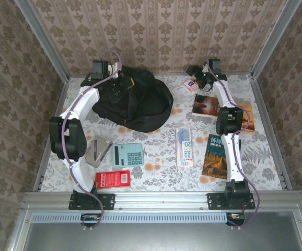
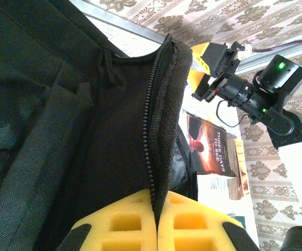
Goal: Pack the student bag
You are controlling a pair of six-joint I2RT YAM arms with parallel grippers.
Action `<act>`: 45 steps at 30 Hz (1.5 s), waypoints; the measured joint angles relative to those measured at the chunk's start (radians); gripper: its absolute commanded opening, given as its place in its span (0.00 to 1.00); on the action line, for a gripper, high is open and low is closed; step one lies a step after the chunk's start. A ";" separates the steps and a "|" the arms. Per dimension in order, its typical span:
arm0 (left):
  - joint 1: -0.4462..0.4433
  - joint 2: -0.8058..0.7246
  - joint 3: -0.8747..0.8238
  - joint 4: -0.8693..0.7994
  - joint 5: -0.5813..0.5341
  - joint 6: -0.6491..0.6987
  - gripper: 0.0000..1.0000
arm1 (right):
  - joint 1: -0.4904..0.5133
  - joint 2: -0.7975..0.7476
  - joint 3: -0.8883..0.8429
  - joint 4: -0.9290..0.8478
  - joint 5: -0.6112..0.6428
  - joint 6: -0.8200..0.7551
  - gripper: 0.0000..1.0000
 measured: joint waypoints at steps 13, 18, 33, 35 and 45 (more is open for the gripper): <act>0.018 0.000 0.000 0.000 0.003 -0.004 0.00 | 0.106 -0.084 -0.069 -0.213 0.237 -0.216 0.77; 0.018 0.000 0.000 0.000 0.007 -0.008 0.00 | 0.137 -0.090 -0.069 -0.250 0.347 -0.282 0.76; 0.025 0.000 0.000 0.010 0.030 -0.045 0.00 | 0.206 -0.104 -0.069 -0.375 0.581 -0.396 0.52; 0.029 0.000 0.000 0.014 0.032 -0.050 0.00 | 0.210 -0.108 -0.069 -0.394 0.594 -0.390 0.47; 0.031 0.000 0.000 0.015 0.033 -0.052 0.00 | 0.227 -0.227 -0.233 -0.463 0.594 -0.377 0.47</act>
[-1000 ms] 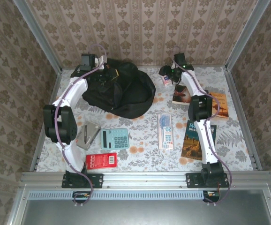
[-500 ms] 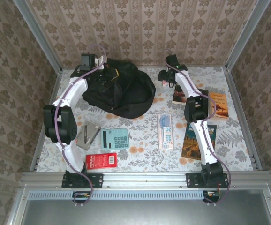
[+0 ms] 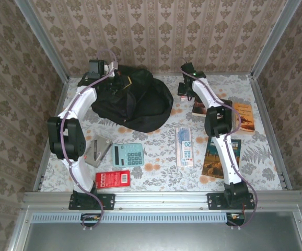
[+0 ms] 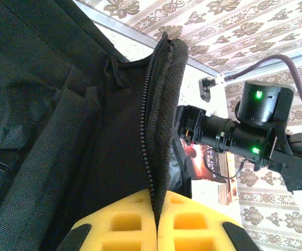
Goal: Pack the student bag
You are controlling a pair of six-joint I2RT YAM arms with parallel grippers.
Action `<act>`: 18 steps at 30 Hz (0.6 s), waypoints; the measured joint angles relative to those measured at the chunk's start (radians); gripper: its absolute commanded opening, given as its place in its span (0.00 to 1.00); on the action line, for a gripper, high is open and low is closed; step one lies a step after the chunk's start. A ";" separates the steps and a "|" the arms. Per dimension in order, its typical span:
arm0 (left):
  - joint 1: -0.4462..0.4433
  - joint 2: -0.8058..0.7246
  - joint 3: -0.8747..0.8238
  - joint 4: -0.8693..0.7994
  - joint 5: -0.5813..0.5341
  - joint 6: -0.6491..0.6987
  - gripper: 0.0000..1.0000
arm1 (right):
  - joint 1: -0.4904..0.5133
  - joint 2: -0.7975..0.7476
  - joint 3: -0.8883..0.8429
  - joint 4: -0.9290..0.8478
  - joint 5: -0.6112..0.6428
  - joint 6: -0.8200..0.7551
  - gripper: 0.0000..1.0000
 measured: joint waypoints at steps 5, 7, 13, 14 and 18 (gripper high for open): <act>-0.003 0.000 0.000 -0.001 0.001 0.002 0.00 | 0.010 -0.242 -0.363 0.068 -0.021 0.039 0.46; -0.008 0.000 0.006 -0.009 0.005 0.005 0.00 | 0.015 -0.346 -0.483 0.106 -0.030 0.055 0.45; -0.033 0.002 0.121 -0.077 0.020 0.021 0.00 | 0.033 -0.664 -0.726 0.233 -0.083 0.106 0.45; -0.042 0.007 0.167 -0.104 0.019 0.032 0.00 | 0.038 -0.708 -0.750 0.251 -0.103 0.116 0.46; -0.095 0.046 0.354 -0.192 0.018 0.073 0.00 | 0.079 -0.808 -0.787 0.307 -0.181 0.146 0.47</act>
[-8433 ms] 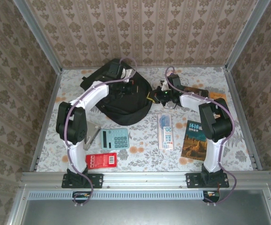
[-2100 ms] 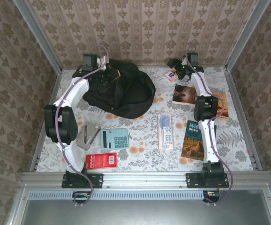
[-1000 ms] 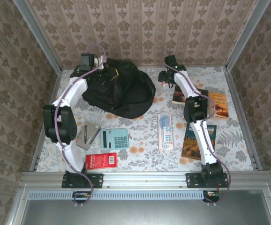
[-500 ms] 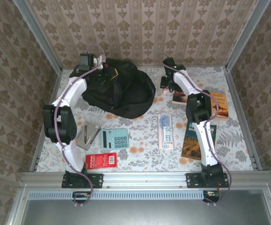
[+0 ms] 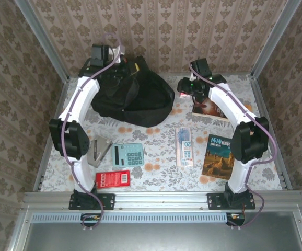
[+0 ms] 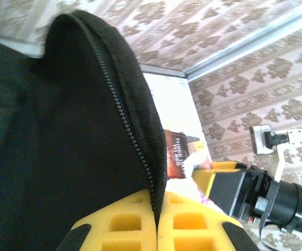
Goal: Pack the student bag
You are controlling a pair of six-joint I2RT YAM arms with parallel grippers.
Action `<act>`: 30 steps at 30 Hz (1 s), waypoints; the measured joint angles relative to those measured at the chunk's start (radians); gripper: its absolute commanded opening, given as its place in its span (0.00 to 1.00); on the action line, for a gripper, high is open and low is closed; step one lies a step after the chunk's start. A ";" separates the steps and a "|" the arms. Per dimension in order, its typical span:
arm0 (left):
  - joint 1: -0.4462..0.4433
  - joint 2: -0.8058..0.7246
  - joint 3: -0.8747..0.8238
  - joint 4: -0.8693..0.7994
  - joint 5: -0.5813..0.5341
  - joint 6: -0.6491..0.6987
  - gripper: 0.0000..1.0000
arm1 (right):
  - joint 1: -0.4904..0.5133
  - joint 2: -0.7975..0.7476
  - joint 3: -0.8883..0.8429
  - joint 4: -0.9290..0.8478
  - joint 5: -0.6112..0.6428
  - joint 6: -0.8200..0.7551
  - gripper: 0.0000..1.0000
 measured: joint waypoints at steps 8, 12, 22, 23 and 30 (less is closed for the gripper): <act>-0.088 0.014 0.088 -0.061 0.005 0.045 0.00 | 0.105 -0.014 -0.026 0.087 -0.132 0.109 0.49; -0.095 -0.003 0.007 -0.040 0.008 0.048 0.00 | 0.124 -0.014 -0.026 0.087 -0.135 0.130 0.51; -0.088 -0.027 -0.110 0.054 0.019 -0.010 0.00 | 0.125 0.002 -0.068 0.126 -0.066 0.321 0.49; -0.084 -0.033 -0.114 0.061 0.019 -0.016 0.00 | 0.126 0.002 -0.088 0.135 -0.051 0.345 0.48; -0.029 -0.097 -0.148 0.121 0.019 -0.070 0.00 | 0.129 0.023 -0.142 0.161 -0.008 0.408 0.48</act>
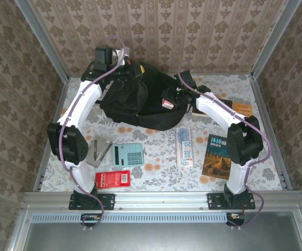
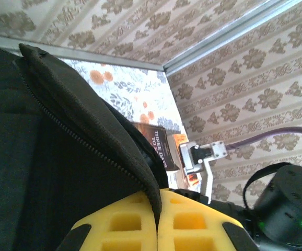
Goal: Pack the student bag
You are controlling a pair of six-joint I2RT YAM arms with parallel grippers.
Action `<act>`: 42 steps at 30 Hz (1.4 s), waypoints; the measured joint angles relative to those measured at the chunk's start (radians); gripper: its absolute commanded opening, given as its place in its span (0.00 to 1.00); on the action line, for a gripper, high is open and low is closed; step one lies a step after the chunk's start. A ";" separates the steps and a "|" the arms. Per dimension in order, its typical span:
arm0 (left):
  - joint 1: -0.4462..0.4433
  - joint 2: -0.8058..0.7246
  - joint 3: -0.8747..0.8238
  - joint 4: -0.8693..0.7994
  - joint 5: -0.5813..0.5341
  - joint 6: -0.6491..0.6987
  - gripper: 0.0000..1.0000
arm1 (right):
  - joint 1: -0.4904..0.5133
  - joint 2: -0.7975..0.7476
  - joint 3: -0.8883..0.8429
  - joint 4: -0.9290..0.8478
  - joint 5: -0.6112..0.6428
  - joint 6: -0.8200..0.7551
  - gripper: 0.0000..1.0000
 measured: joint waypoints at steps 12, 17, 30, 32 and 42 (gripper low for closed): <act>0.010 -0.007 -0.005 0.050 0.056 -0.056 0.00 | 0.034 0.277 0.283 0.016 -0.104 0.043 0.53; 0.008 -0.007 -0.010 0.085 0.079 -0.082 0.00 | 0.060 0.372 0.406 0.022 -0.172 0.106 0.56; 0.007 -0.007 -0.028 0.142 0.100 -0.112 0.00 | 0.084 0.490 0.457 0.211 -0.327 0.299 0.81; 0.009 -0.007 -0.031 0.146 0.100 -0.112 0.00 | 0.084 0.490 0.457 0.222 -0.330 0.295 0.81; 0.045 -0.007 -0.051 0.145 0.089 -0.110 0.00 | 0.083 0.402 0.420 0.058 -0.260 0.053 0.82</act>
